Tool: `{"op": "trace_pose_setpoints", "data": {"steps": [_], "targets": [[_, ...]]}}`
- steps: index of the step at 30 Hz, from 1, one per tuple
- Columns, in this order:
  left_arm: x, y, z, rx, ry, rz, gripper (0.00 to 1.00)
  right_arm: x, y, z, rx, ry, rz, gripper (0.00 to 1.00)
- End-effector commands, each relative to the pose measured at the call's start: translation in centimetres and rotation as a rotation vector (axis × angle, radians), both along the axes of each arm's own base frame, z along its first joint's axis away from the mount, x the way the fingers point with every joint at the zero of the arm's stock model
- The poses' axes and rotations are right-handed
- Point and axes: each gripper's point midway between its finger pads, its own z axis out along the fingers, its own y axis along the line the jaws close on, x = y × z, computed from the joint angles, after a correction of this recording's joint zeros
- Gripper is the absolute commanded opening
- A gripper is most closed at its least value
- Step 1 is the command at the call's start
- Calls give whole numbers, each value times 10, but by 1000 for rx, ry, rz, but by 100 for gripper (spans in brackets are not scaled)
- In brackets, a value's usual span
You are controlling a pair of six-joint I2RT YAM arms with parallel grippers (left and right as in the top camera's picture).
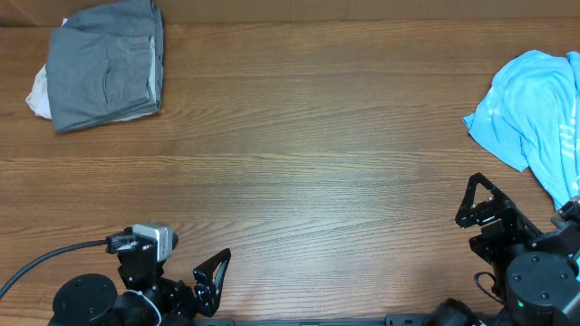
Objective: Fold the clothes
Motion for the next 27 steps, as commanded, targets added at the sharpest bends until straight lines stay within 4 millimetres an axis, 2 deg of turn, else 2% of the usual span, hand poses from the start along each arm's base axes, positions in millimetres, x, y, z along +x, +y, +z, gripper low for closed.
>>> {"op": "trace_pose_setpoints", "data": {"steps": [1, 7, 12, 17, 22, 27], "targets": [[0, 1, -2, -3, 6, 13, 100, -1, -3, 4, -5, -17, -6, 100], [0, 1, -2, -3, 6, 13, 100, -2, -7, 3, 4, -11, -28, 100], [0, 1, -2, -3, 6, 13, 100, -5, -32, 3, 7, -11, -170, 100], [0, 1, -2, -3, 6, 13, 100, -30, -67, -2, 5, -8, -336, 100], [0, 1, -2, -3, 6, 13, 100, -49, -72, -4, 69, -53, -347, 100], [0, 1, -2, -3, 6, 13, 100, -57, -76, -33, 89, -38, -396, 100]]}}
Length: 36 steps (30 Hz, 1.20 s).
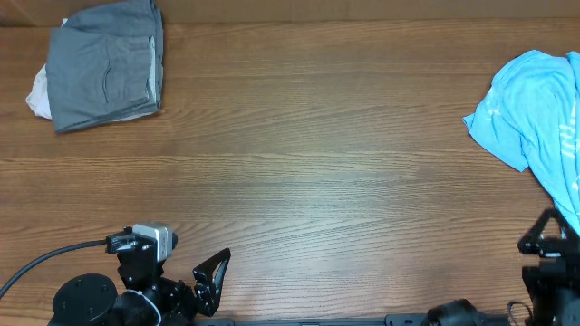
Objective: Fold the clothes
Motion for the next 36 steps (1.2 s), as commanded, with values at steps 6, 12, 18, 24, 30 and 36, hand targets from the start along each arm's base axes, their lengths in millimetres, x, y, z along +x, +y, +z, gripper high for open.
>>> {"op": "trace_pose_setpoints", "data": {"steps": [6, 12, 18, 24, 30, 36], "targets": [[0, 1, -2, -5, 6, 10, 100, 48, 28, -52, -37, -8, 145, 100], [0, 1, -2, -5, 6, 10, 100, 85, 62, -62, -188, -123, 381, 100], [0, 1, -2, -5, 6, 10, 100, 106, 67, -87, -210, -211, 408, 100], [0, 1, -2, -5, 6, 10, 100, 118, 73, -96, -273, -348, 436, 100], [0, 1, -2, -5, 6, 10, 100, 121, 84, -100, -424, -397, 505, 100], [0, 1, -2, -5, 6, 10, 100, 124, 79, -114, -494, -352, 501, 100]]}}
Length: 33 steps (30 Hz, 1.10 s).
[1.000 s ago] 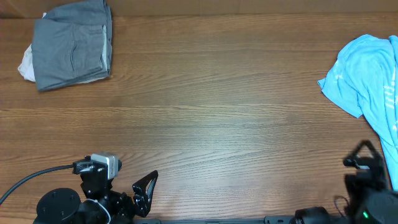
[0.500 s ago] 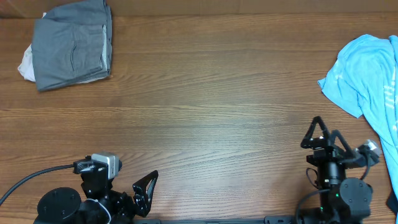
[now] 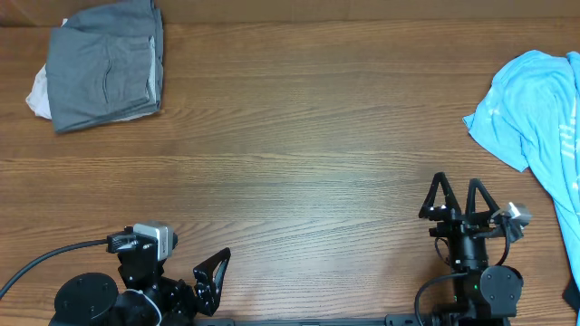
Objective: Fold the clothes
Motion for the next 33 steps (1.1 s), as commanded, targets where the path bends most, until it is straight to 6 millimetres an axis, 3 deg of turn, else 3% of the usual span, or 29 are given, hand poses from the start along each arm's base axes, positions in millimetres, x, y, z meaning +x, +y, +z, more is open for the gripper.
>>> {"op": "trace_pose_setpoints", "data": {"steps": [1, 13, 17, 33], "targets": [[-1, 0, 1, -8, -1, 7, 100, 2, 1, -10, -120, 3, 4, 100], [-1, 0, 1, -8, -1, 7, 100, 5, 3, -26, -252, 14, 8, 100], [-1, 0, 1, -8, -1, 7, 100, 6, 3, -47, -303, 94, 19, 100], [-1, 0, 1, -8, -1, 7, 100, 6, 2, -46, -312, 95, 9, 100]]}}
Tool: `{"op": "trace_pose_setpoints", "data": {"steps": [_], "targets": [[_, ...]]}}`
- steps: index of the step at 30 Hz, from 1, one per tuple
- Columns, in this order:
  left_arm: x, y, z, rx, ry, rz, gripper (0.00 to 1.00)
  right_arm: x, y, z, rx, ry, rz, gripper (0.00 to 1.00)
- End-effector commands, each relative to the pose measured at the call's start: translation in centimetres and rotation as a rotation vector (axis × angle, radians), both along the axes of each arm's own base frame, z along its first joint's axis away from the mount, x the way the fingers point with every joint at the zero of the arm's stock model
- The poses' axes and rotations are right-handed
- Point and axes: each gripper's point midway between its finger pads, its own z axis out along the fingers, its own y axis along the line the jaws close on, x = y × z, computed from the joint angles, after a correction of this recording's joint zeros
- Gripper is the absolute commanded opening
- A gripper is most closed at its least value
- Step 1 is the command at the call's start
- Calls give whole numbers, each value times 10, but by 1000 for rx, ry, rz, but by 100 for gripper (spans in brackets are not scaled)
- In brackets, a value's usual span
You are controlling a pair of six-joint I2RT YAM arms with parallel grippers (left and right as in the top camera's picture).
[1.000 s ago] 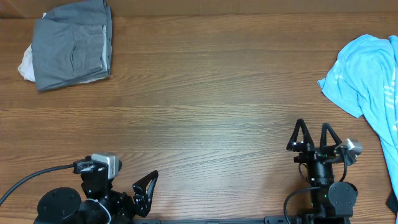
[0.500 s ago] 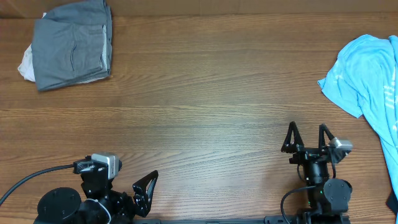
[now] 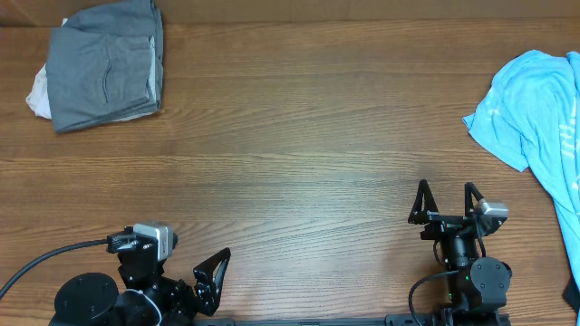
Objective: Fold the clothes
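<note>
A light blue shirt lies crumpled at the table's right edge, running off the frame. A pile of folded grey clothes with a bit of white under it sits at the far left corner. My right gripper stands open near the front right, fingers pointing away from the front edge, well left of the blue shirt and empty. Low at the front left, my left gripper rests by its base with its jaws spread, holding nothing.
A black cable runs off the left arm's base at the front left. The brown wooden table stretches between the two piles of clothes.
My right gripper has shifted slightly left and a little farther from the front edge, still open. The left arm and both piles of clothes have not moved.
My right gripper was open at the front right, near the blue shirt's lower edge. Then it sat lower, at the right front corner. Later it stood farther left, pointing up the table, and now slightly farther left still. The left arm stayed put throughout.
</note>
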Motion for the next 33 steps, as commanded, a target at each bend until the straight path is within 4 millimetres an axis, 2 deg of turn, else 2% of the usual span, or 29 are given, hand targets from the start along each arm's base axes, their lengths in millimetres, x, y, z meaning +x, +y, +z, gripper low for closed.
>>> {"op": "trace_pose_setpoints", "data": {"steps": [1, 22, 26, 29, 33], "targets": [[-1, 0, 1, -8, -1, 7, 100, 0, -1, -1, -31, -8, 0, 100], [-1, 1, 0, -3, 1, 6, 100, 0, -1, -1, -31, -8, -1, 100], [0, 10, -8, 61, 4, 36, 100, 0, -1, -1, -31, -8, -1, 100], [10, 14, -16, 85, -13, 53, 100, 0, -1, -1, -31, -8, -1, 100], [37, 12, -28, 60, -123, 67, 100, 0, -1, -1, -31, -8, -1, 100]]}}
